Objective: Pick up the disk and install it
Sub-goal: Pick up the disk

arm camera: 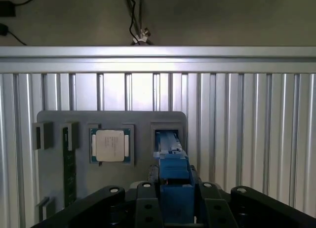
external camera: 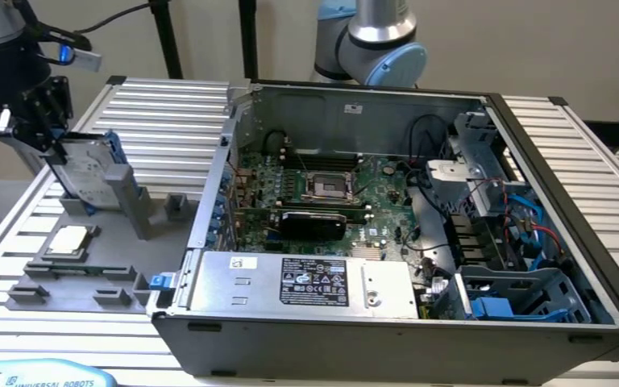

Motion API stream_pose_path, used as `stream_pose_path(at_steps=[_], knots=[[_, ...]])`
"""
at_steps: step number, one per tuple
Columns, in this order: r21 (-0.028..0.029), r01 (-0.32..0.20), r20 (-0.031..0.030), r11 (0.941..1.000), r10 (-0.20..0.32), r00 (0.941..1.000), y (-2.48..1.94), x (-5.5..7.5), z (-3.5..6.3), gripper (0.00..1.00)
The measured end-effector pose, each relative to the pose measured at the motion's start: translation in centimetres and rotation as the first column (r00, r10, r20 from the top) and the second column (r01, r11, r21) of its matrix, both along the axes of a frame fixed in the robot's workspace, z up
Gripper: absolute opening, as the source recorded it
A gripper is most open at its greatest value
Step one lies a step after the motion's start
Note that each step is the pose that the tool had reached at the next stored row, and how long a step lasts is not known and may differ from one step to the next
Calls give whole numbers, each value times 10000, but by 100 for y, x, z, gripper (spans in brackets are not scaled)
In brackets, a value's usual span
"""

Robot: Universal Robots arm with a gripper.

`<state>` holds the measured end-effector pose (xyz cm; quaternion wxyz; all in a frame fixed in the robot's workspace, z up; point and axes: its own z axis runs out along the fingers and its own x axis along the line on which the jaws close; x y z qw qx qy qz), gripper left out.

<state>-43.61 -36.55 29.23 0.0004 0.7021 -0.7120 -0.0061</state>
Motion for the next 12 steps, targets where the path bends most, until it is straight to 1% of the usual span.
stream_pose_path(at_steps=[2, 5, 8, 12], knots=[[1, 0, 1, 10000, 0, 10000, 0, 0, 30, 33], [4, 0, 1, 10000, 0, 10000, 0, 0, 114, 33], [6, 0, 2, 10000, 0, 10000, 0, 0, 211, 33], [8, 0, 0, 10000, 0, 10000, 0, 0, 374, 33]])
